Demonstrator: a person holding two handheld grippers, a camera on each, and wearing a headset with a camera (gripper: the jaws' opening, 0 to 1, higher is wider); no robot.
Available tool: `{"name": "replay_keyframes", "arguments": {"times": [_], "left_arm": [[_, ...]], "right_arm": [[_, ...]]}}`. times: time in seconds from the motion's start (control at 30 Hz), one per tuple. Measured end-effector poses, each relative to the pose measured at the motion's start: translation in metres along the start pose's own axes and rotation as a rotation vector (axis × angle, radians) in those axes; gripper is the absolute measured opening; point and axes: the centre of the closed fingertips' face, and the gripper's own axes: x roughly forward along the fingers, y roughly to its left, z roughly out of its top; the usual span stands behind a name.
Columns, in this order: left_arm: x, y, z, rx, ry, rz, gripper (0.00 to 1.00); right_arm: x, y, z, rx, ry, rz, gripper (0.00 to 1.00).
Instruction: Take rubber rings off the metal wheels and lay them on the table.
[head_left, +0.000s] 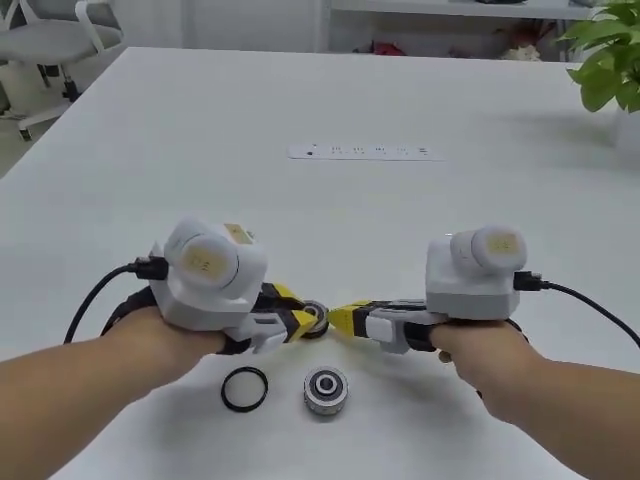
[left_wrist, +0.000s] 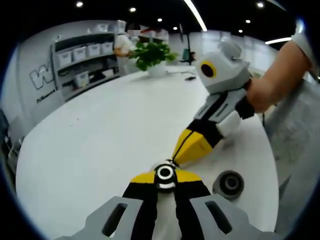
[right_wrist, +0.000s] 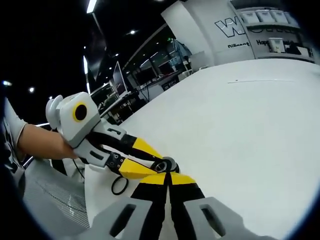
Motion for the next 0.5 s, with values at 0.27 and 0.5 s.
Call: {"name": "replay_keyframes", "arguments": {"times": [0.27, 0.5], "left_arm": [[-0.0002, -0.0007, -0.0003, 0.003, 0.0, 0.007, 0.12], [-0.0003, -0.0011, -0.0005, 0.002, 0.0, 0.007, 0.12]], "right_arm": [[0.0002, 0.0027, -0.0002, -0.012, 0.007, 0.007, 0.0], [0.0011, 0.0049, 0.0, -0.03, 0.015, 0.01, 0.0]]}}
